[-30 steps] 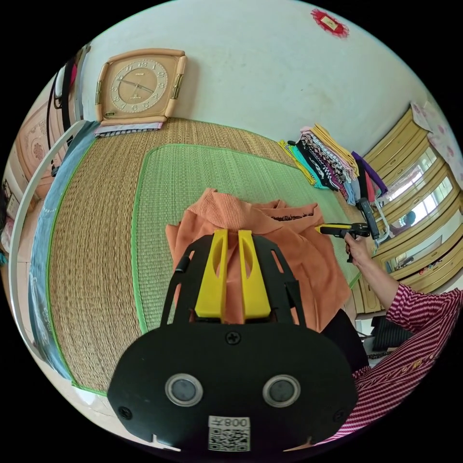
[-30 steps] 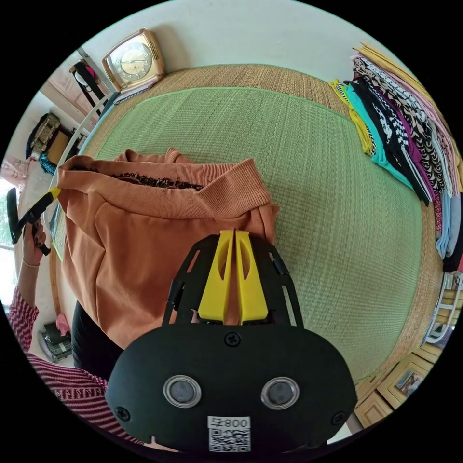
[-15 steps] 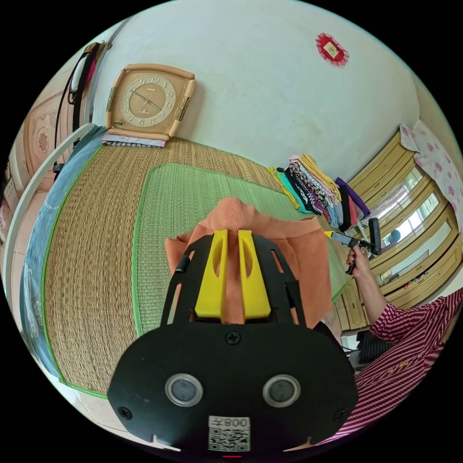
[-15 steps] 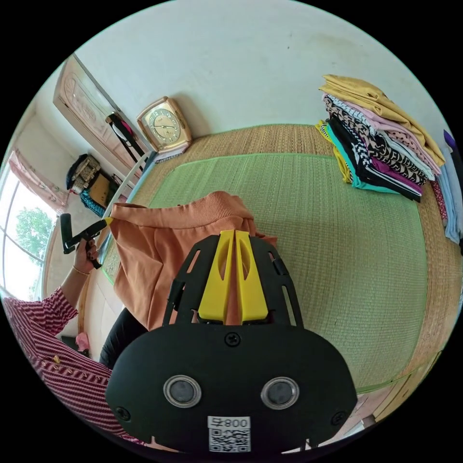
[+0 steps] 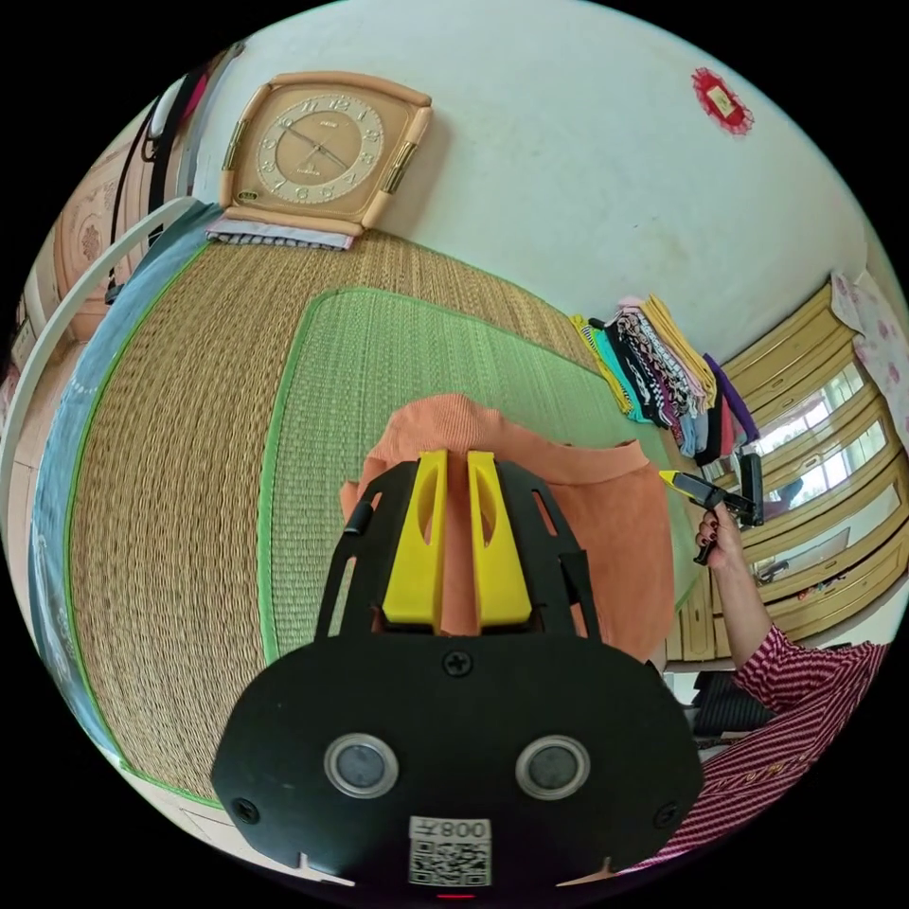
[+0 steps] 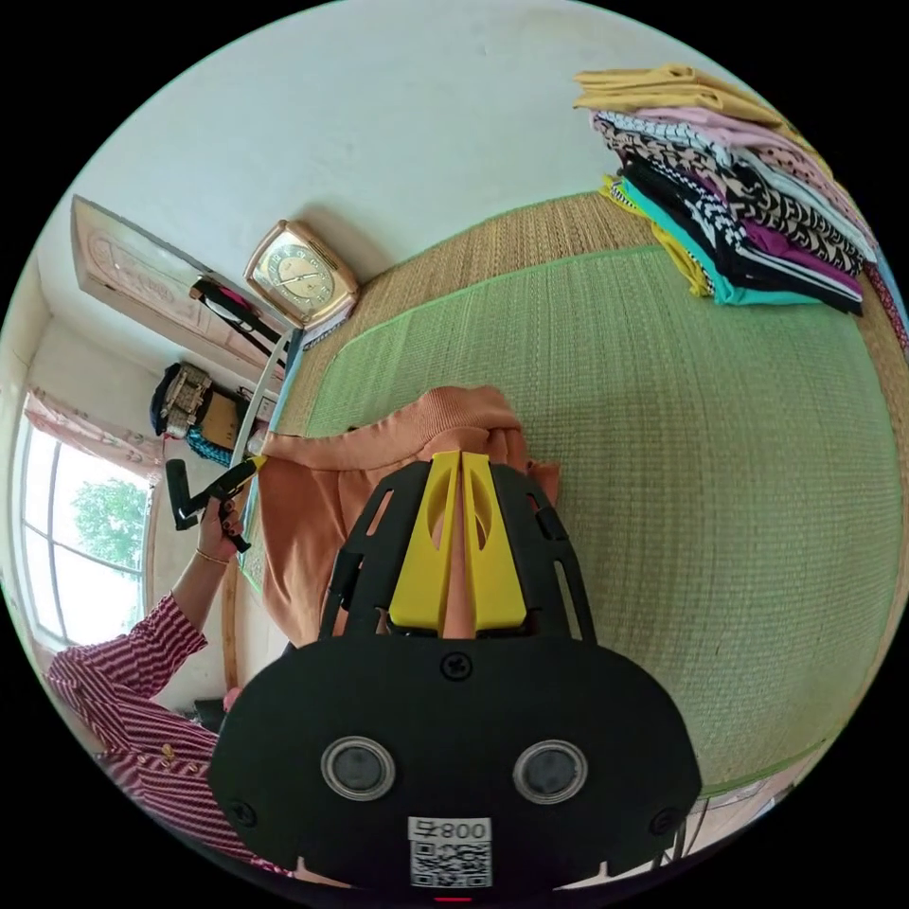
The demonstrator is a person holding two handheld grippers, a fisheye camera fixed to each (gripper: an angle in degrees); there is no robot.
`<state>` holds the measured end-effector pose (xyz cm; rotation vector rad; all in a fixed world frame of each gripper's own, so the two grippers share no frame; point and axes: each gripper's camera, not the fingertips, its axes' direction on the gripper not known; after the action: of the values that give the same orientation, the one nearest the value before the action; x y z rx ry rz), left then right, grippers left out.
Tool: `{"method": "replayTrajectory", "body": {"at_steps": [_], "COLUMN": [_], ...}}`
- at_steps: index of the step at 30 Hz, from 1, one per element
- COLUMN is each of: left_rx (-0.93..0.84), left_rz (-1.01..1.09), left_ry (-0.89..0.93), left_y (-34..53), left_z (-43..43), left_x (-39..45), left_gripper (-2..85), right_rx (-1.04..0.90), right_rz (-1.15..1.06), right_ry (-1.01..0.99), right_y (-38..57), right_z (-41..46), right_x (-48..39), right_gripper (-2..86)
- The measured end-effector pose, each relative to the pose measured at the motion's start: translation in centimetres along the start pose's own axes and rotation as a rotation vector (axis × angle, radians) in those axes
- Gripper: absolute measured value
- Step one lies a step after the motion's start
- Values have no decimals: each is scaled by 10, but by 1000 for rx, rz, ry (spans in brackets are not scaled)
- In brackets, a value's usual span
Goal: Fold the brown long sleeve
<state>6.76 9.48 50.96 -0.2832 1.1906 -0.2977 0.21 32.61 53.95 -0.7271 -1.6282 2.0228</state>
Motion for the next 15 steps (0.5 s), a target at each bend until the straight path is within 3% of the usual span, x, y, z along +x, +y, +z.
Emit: {"method": "replayTrajectory", "body": {"at_steps": [6, 15], "left_rx": [11, -109], "left_rz": [18, -8], "left_ry": [-24, -118], "left_y": [-7, -25], "left_z": [-6, 39], "left_x": [4, -1], "left_gripper": [42, 48], "right_rx": [6, -86], "right_rz": [-3, 63], "right_ry": [10, 25], "right_y": [-6, -33], "right_z": [-15, 3], "right_x": [-6, 6], "right_gripper": [3, 3]}}
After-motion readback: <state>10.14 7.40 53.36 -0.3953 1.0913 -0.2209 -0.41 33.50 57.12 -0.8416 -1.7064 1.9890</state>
